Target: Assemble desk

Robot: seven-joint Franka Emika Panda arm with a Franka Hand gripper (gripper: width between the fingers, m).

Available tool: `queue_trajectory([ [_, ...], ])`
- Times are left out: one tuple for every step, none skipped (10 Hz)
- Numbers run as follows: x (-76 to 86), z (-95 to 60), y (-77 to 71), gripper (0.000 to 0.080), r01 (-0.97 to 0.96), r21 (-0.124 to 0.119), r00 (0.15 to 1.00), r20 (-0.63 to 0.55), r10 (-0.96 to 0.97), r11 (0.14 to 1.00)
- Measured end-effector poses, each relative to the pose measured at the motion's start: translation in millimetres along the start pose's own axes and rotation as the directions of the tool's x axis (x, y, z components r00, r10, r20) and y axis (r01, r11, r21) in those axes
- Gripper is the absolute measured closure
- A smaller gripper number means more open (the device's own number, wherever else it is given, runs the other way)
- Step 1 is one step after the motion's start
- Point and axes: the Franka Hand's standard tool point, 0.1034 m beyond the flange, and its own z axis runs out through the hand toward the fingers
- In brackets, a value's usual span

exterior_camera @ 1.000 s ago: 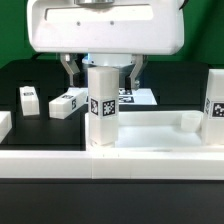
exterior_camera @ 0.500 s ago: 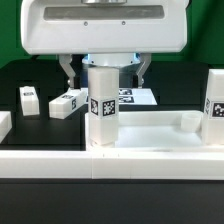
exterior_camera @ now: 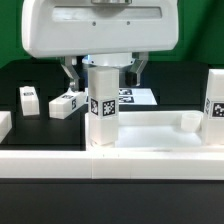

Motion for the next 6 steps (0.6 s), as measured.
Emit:
queue_trajectory([
  [-0.4, 0.0, 0.6, 0.0291, 0.066, 0.0, 0.998, 0.0, -0.066, 0.998],
  [-0.4, 0.1, 0.5, 0.0291, 0.056, 0.0, 0.998, 0.0, -0.056, 0.998],
  [-0.5, 0.1, 0.6, 0.0429, 0.056, 0.0, 0.998, 0.0, -0.056, 0.998],
  [-0.5, 0.1, 0.6, 0.0511, 0.056, 0.0, 0.998, 0.0, -0.056, 0.998],
  [-0.5, 0.1, 0.5, 0.0511, 0.052, 0.0, 0.999, 0.0, -0.052, 0.999],
  [-0.5, 0.1, 0.6, 0.0511, 0.034, 0.0, 0.999, 0.0, -0.034, 0.999],
])
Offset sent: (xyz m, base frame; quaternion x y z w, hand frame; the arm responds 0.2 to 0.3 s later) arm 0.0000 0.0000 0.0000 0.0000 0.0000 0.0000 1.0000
